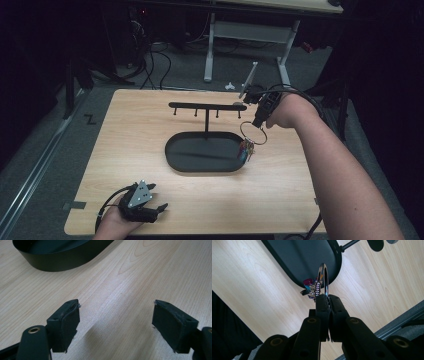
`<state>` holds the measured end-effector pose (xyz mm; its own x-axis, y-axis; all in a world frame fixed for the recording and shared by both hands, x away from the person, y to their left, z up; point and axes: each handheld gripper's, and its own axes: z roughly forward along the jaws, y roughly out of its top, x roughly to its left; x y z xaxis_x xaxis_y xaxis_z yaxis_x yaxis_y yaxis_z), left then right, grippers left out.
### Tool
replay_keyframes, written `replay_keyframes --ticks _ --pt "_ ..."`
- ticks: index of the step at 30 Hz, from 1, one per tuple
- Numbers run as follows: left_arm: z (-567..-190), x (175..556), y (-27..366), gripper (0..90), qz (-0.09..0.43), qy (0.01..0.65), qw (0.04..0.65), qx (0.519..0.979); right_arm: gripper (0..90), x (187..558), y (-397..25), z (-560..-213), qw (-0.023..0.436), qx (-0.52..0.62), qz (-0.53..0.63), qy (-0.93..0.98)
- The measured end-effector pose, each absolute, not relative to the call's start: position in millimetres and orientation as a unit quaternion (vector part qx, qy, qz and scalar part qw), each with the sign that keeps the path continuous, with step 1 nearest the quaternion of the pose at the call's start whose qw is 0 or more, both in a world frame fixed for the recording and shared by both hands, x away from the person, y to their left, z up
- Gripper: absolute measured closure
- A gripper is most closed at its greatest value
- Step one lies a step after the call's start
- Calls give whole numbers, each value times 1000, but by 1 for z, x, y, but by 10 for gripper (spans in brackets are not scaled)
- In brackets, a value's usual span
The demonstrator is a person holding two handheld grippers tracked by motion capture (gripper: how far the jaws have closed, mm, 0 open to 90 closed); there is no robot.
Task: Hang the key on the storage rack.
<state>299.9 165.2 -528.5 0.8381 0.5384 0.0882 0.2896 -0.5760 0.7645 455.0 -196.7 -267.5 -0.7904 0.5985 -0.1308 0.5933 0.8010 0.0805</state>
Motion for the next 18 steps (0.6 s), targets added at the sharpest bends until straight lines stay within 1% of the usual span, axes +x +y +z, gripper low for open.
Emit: replay_keyframes --ticks 18 --pt "-528 300 168 226 156 237 395 874 875 483 -181 -276 76 313 27 946"
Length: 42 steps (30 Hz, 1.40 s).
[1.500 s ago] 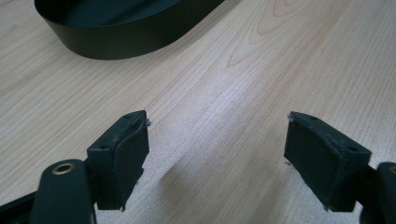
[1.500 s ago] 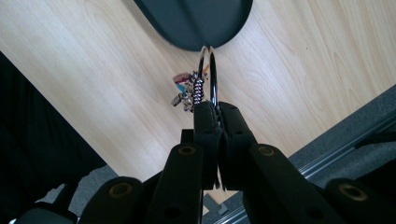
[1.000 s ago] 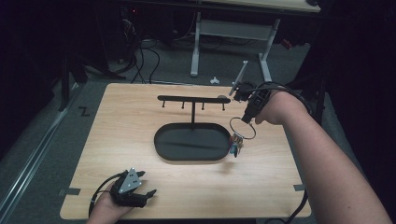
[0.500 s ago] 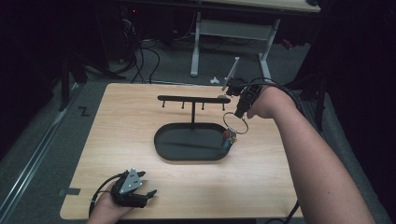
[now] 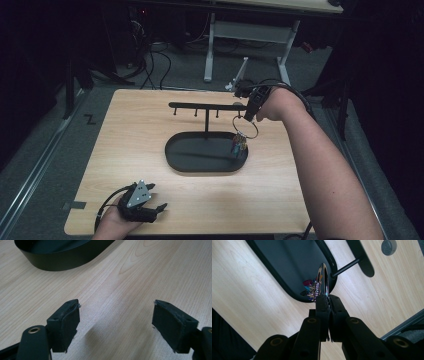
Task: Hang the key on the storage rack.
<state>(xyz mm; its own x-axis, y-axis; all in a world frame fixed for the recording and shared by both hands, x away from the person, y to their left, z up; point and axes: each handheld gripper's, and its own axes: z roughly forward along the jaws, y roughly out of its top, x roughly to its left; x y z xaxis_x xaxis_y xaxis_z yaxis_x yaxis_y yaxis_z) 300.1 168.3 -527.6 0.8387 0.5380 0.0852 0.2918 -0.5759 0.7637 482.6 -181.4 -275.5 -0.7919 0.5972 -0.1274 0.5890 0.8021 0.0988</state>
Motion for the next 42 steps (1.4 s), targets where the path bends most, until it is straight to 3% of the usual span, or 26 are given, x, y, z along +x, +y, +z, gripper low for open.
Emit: replay_keyframes --ticks 19,22,30,42 --pt "-528 300 169 227 157 238 394 874 867 517 -183 -297 78 339 35 937" --pt "-529 300 169 227 159 238 396 873 791 518 -182 -296 84 338 38 937" --pt "-528 300 168 226 158 238 394 874 726 506 -183 -286 107 341 46 933" --pt "-528 300 167 226 162 239 394 872 486 485 -196 -286 128 372 67 917"
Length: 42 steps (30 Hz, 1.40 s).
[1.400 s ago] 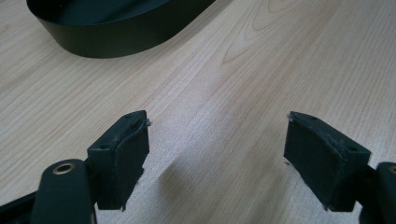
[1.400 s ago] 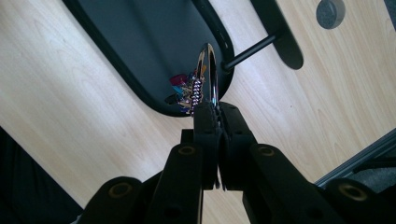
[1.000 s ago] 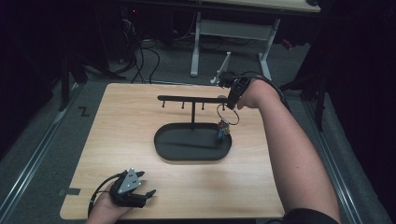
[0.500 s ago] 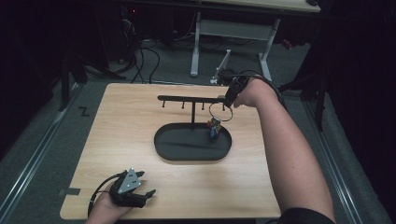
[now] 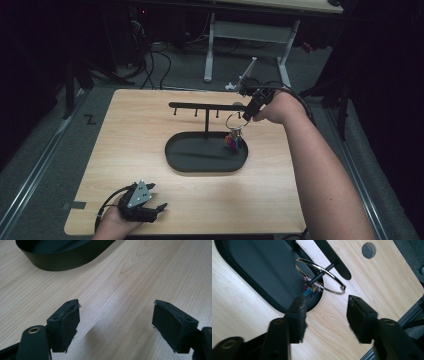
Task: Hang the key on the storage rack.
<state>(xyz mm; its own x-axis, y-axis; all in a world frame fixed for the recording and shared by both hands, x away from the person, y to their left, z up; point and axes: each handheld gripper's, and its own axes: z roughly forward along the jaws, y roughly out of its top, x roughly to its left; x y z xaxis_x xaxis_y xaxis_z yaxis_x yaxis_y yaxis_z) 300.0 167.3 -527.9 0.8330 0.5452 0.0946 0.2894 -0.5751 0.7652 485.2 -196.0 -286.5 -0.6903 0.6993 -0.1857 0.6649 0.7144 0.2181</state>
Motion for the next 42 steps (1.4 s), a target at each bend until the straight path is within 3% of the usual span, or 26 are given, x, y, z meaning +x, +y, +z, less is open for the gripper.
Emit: replay_keyframes --ticks 11,23,36,42 --pt "-527 300 168 223 166 243 396 870 276 466 -209 -304 150 404 112 895" --pt "-528 300 167 222 163 242 395 871 177 434 -217 -345 185 426 155 872" --pt "-529 300 165 222 162 242 394 872 162 393 -233 -399 195 434 220 852" --pt "-530 300 165 222 162 241 393 872 159 373 -233 -420 221 432 245 839"
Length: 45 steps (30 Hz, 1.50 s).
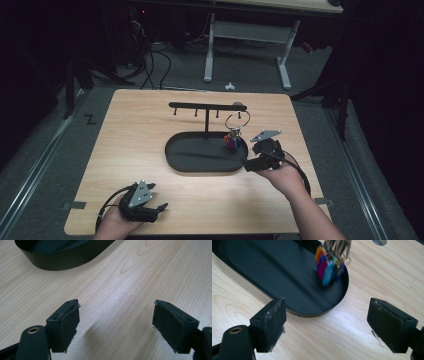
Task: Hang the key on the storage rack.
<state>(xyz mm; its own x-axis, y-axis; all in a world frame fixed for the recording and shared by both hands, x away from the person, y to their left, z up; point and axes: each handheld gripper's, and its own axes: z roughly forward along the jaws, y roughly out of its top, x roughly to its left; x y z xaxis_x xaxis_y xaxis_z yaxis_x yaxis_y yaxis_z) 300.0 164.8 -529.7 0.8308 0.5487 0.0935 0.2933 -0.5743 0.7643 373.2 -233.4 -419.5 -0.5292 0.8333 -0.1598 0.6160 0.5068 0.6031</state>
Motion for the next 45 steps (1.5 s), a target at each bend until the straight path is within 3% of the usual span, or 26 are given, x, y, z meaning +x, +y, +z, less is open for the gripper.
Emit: replay_keyframes --ticks 15,25,27,30,45 --pt "-530 299 163 222 160 240 397 871 156 321 -237 -483 249 442 327 797" --pt "-530 300 162 220 163 241 398 870 157 284 -241 -526 304 438 367 763" --pt "-530 301 162 218 164 244 401 868 148 285 -246 -524 278 450 362 767" --pt "-530 301 163 218 165 248 404 865 148 285 -255 -521 310 454 374 747" --pt "-531 300 161 217 162 242 402 868 150 288 -250 -527 311 444 385 746"
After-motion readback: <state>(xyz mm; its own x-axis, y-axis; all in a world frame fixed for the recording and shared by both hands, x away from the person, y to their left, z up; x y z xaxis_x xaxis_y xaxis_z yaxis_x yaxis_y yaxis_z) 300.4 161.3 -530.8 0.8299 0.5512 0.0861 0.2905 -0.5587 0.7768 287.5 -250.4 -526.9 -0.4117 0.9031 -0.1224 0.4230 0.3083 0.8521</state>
